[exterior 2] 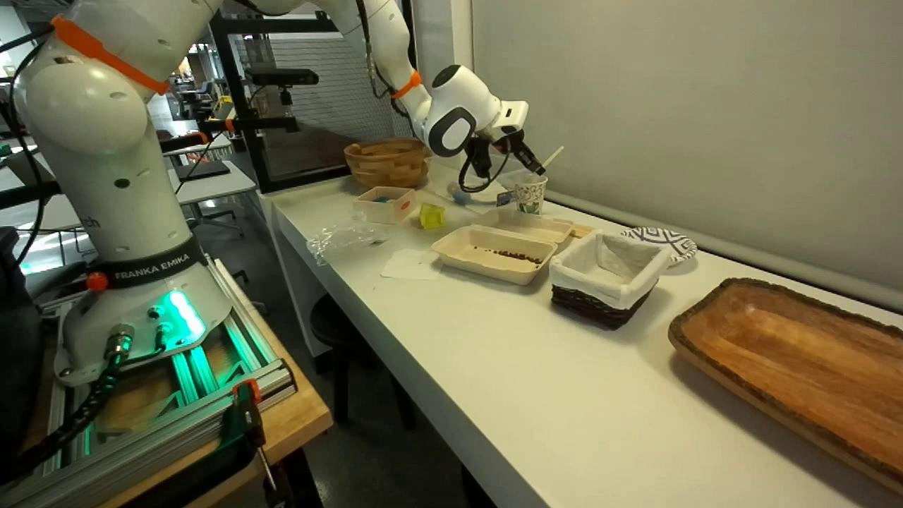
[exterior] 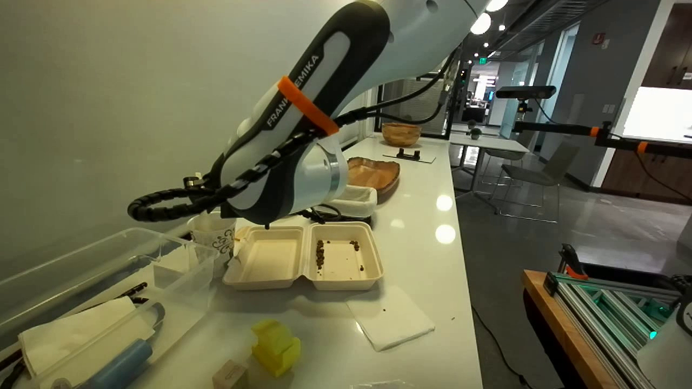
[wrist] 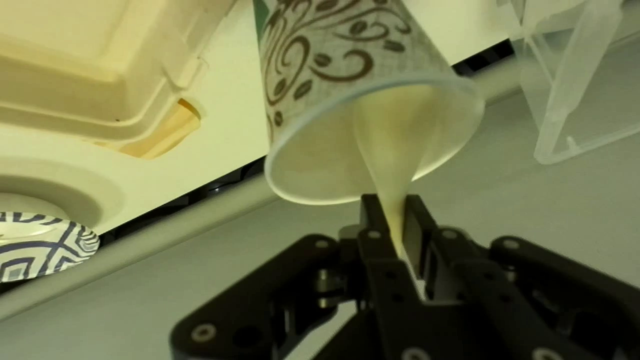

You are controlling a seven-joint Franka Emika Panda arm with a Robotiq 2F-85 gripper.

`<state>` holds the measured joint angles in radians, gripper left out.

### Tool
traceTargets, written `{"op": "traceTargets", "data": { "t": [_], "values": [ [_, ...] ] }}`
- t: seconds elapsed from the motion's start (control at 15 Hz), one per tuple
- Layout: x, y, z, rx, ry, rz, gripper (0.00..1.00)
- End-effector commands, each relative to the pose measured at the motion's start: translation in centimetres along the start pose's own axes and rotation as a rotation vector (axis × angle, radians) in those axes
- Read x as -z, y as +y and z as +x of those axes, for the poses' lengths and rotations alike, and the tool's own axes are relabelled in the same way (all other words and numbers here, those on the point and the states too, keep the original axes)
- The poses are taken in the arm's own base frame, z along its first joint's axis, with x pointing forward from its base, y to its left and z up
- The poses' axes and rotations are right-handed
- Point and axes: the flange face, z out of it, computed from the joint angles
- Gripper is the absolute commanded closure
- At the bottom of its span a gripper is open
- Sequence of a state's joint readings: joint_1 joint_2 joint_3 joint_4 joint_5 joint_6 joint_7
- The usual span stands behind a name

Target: Put the spoon in the cup

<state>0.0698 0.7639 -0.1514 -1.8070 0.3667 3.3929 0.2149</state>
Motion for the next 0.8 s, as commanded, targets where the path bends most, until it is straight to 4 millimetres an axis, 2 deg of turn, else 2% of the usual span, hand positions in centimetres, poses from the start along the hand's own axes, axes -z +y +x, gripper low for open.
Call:
{"op": "traceTargets", "data": {
  "t": [0.0, 0.07, 0.13, 0.2, 0.47, 0.73],
  "values": [
    [-0.1, -0.1, -0.7, 0.0, -0.042, -0.024, 0.96],
    [-0.1, -0.2, -0.7, 0.003, -0.049, -0.026, 0.96],
    [-0.1, -0.3, -0.7, 0.001, -0.05, -0.029, 0.6],
    [-0.1, -0.4, -0.7, 0.003, -0.055, -0.029, 0.6],
    [0.8, -1.0, -0.1, -0.002, -0.052, -0.027, 0.3],
    [3.5, -2.3, 1.9, -0.065, -0.038, -0.026, 0.02]
  ]
}}
